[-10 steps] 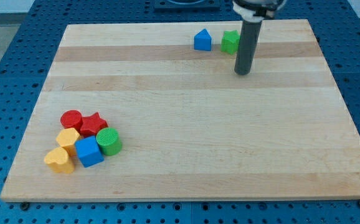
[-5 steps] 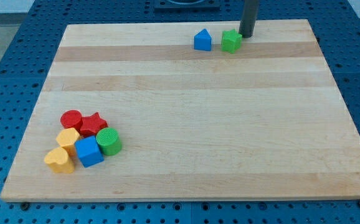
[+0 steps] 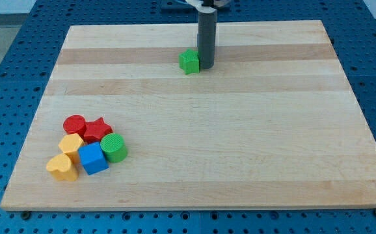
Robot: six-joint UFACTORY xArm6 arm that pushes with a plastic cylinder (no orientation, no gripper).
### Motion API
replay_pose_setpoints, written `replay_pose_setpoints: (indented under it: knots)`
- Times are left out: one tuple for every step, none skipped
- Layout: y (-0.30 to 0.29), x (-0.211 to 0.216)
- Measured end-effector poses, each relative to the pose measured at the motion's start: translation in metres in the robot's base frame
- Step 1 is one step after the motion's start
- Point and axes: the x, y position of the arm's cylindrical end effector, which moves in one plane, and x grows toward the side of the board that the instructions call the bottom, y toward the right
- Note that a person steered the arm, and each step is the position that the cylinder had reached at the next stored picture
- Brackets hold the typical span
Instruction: Slide the green star closer to the green circle
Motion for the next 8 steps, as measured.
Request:
replay_pose_setpoints:
  knots:
    - [-0.009, -0.014]
    - [-0.029, -0.022]
    - [-0.062, -0.022]
    - [-0.095, -0.021]
    - [-0.113, -0.009]
    - [-0.129, 0.019]
    - [-0.136, 0.048]
    - [-0.134, 0.054]
